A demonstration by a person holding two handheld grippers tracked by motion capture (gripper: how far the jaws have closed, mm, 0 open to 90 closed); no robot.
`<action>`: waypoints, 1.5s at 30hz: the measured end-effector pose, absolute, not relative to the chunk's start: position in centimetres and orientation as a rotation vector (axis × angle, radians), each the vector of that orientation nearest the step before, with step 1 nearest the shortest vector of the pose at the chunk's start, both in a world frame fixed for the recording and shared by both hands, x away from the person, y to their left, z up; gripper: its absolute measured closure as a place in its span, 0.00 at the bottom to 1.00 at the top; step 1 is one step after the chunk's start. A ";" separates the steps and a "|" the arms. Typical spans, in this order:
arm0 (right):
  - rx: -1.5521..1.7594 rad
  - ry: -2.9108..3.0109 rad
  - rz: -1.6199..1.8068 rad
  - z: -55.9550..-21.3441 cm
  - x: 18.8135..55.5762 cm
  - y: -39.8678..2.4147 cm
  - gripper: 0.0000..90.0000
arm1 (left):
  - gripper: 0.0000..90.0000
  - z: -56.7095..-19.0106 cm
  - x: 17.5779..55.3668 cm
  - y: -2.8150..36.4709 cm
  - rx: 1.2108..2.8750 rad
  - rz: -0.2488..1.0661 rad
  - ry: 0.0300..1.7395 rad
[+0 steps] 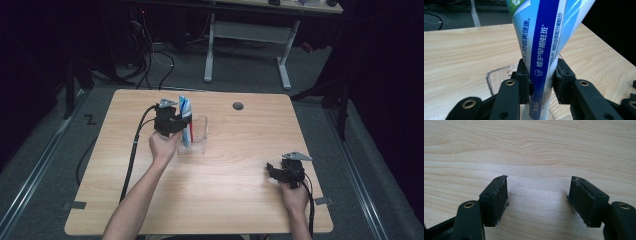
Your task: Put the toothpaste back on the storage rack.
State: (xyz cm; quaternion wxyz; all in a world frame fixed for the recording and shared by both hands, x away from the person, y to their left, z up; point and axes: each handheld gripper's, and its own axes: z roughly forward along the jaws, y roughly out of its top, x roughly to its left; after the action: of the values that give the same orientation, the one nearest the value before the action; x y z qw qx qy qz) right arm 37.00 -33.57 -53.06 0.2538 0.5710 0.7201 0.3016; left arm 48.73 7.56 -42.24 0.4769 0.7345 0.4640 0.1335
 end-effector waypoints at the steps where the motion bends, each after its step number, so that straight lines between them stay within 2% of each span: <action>1: 1.549 1.958 0.819 -53.1 37.0 -33.6 0.35 | 0.77 -42.4 48.8 7.7 1.793 0.324 1.140; 23: 1.551 1.956 0.819 -53.1 37.0 -33.6 0.35 | 0.74 -43.9 49.2 8.9 1.768 0.334 1.229; 34: 1.551 1.956 0.819 -53.1 37.0 -33.6 0.35 | 0.62 -43.4 49.0 8.9 1.772 0.355 1.214; 45: 1.551 1.956 0.819 -53.1 37.0 -33.6 0.35 | 0.46 -42.8 48.5 9.3 1.770 0.380 1.195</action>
State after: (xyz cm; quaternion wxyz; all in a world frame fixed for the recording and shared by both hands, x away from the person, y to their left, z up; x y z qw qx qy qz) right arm 37.02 -33.58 -53.07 0.2544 0.5708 0.7201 0.3014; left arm 48.50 9.27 -42.81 0.4672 0.7214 0.4871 0.1549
